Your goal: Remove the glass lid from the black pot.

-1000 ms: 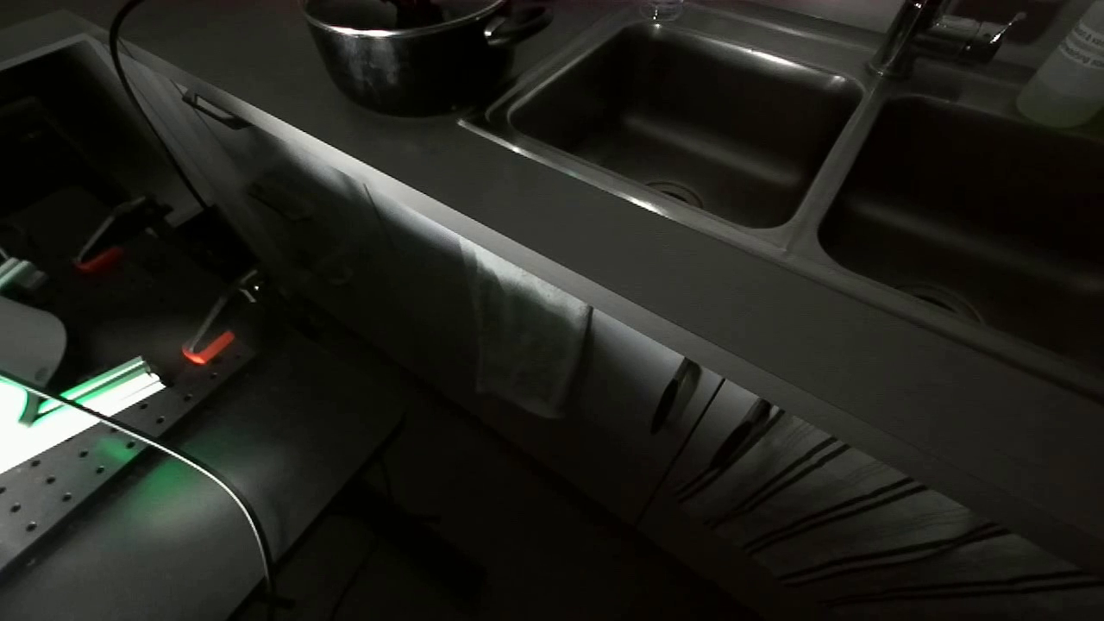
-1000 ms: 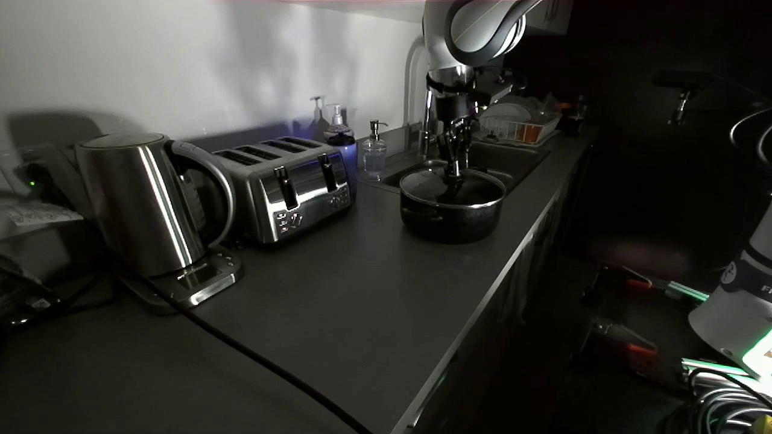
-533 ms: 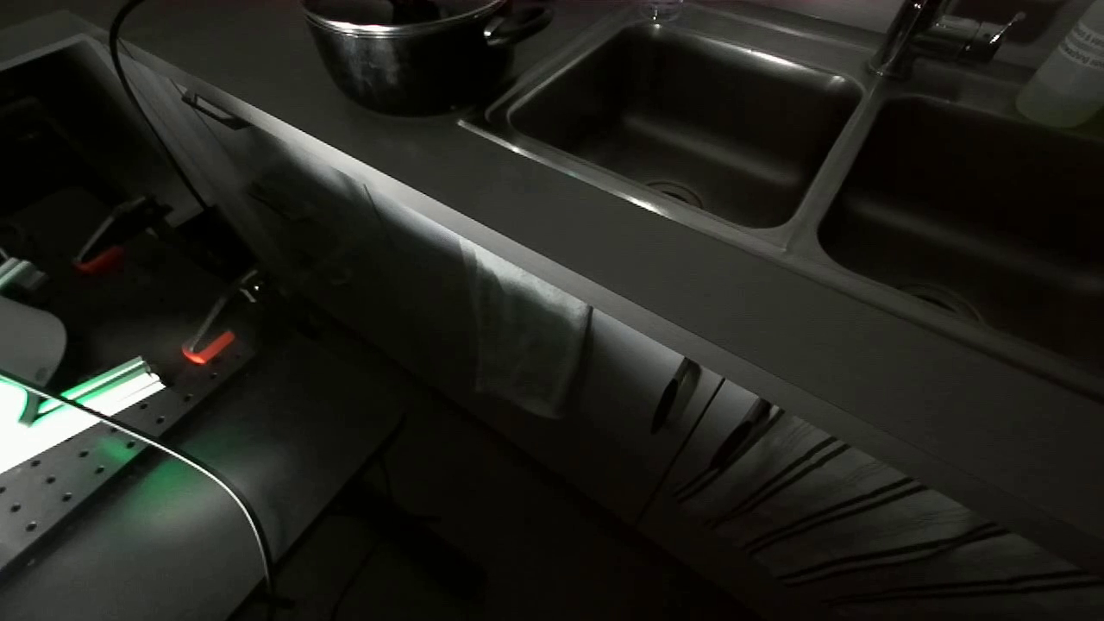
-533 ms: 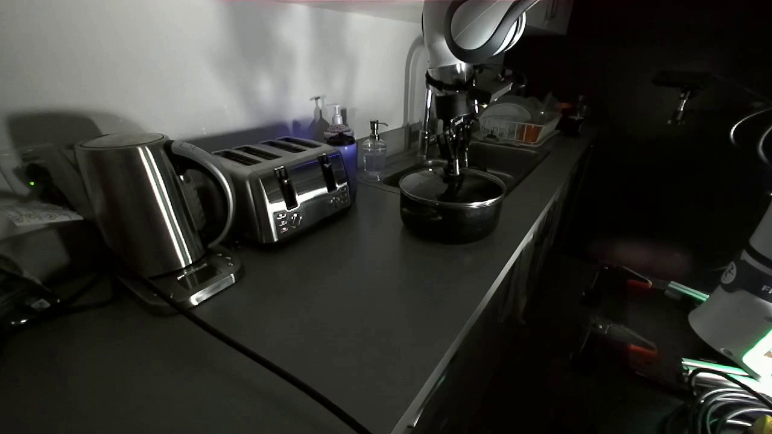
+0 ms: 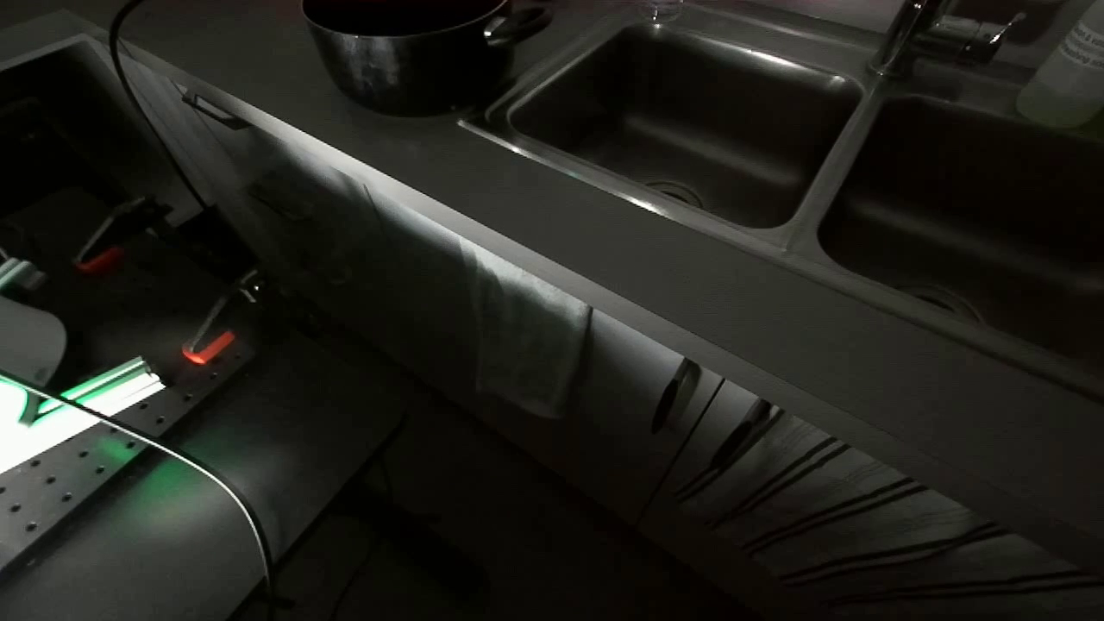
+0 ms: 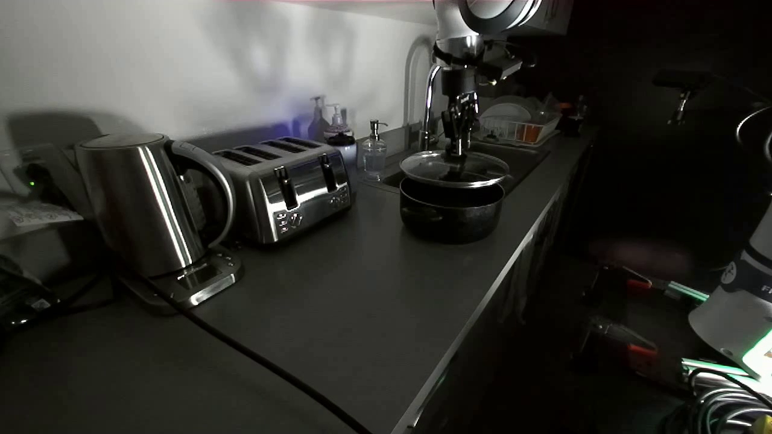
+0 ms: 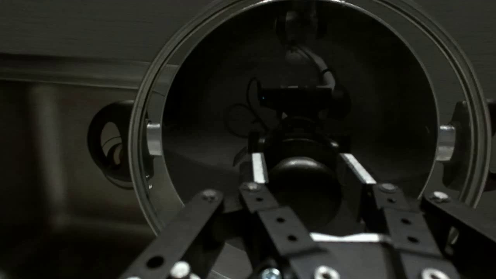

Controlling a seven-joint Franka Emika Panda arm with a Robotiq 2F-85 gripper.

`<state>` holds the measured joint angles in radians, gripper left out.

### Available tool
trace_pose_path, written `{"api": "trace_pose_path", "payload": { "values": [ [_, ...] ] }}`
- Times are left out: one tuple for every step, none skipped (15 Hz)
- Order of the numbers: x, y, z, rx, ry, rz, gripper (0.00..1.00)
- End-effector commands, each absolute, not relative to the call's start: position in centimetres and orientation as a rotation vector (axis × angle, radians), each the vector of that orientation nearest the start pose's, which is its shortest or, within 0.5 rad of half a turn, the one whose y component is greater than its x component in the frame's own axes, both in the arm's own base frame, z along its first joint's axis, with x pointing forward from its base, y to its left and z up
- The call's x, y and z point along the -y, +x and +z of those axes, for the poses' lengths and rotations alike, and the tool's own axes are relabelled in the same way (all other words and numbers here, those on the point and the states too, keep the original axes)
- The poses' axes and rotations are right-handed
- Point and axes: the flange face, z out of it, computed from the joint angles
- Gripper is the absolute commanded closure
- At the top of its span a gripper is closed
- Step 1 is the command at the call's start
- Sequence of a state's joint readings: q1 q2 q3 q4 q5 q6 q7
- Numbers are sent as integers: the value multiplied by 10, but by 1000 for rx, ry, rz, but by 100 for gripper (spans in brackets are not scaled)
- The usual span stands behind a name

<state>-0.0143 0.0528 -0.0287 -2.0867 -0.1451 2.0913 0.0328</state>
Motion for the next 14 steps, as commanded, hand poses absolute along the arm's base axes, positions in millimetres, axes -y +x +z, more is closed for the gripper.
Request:
{"api": "trace_pose_path", "payload": {
  "values": [
    [33,528,424,30,-3288,6,77],
    [40,526,426,1,-3288,-3,77],
    [45,523,429,-16,-3286,-9,77],
    [55,520,431,-56,-3281,-14,77],
    [63,517,434,-90,-3278,-21,77],
    [74,513,435,-128,-3276,-26,77],
    [84,510,436,-168,-3272,-29,77],
    [97,506,437,-223,-3266,-32,77],
    [107,502,437,-263,-3262,-33,77],
    [122,498,437,-330,-3251,-31,77],
    [133,494,437,-374,-3243,-28,77],
    [147,490,437,-438,-3229,-24,77],
    [161,486,436,-499,-3213,-19,77],
    [176,481,435,-569,-3193,-12,77]
  ]
}}
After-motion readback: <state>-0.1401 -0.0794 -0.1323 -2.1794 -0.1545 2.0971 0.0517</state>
